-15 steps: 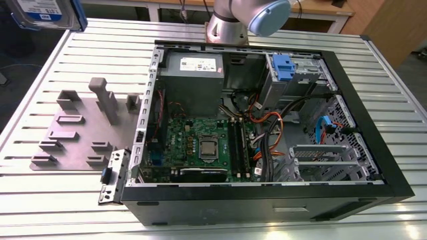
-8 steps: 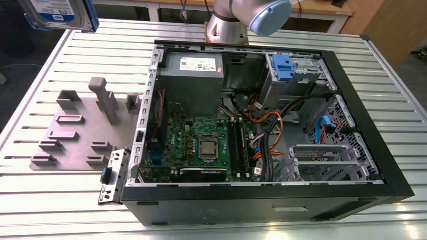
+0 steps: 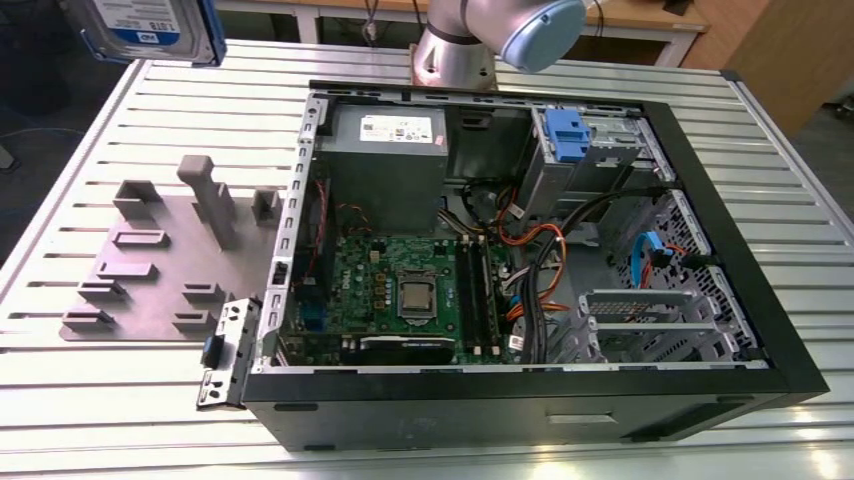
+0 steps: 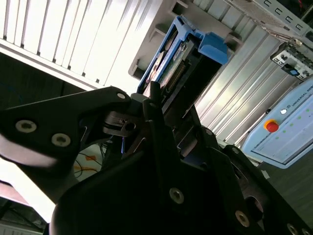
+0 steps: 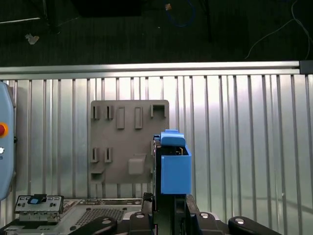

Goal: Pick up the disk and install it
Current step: 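Pick up the disk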

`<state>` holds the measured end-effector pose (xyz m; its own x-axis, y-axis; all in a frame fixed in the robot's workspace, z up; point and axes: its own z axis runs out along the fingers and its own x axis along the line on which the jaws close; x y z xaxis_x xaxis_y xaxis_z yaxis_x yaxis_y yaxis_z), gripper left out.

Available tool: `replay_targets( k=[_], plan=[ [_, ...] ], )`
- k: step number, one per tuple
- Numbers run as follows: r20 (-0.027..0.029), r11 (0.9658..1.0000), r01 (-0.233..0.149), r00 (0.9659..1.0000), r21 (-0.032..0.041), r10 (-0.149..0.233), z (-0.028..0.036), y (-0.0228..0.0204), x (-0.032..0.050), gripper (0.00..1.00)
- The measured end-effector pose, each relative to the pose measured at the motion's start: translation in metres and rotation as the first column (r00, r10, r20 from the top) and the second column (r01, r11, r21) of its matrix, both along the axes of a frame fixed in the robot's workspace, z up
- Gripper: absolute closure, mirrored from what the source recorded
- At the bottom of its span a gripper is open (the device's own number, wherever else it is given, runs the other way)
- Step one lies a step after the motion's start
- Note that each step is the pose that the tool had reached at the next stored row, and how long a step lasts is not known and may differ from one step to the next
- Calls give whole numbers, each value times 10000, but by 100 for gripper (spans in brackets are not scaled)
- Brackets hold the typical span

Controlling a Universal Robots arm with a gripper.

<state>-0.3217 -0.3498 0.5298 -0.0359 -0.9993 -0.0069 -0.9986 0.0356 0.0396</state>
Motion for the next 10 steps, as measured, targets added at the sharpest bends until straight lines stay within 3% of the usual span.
replay_targets(
  k=[10],
  plan=[
    [1,10000,1,10000,15,-1,-7,0,344,65]
  ],
)
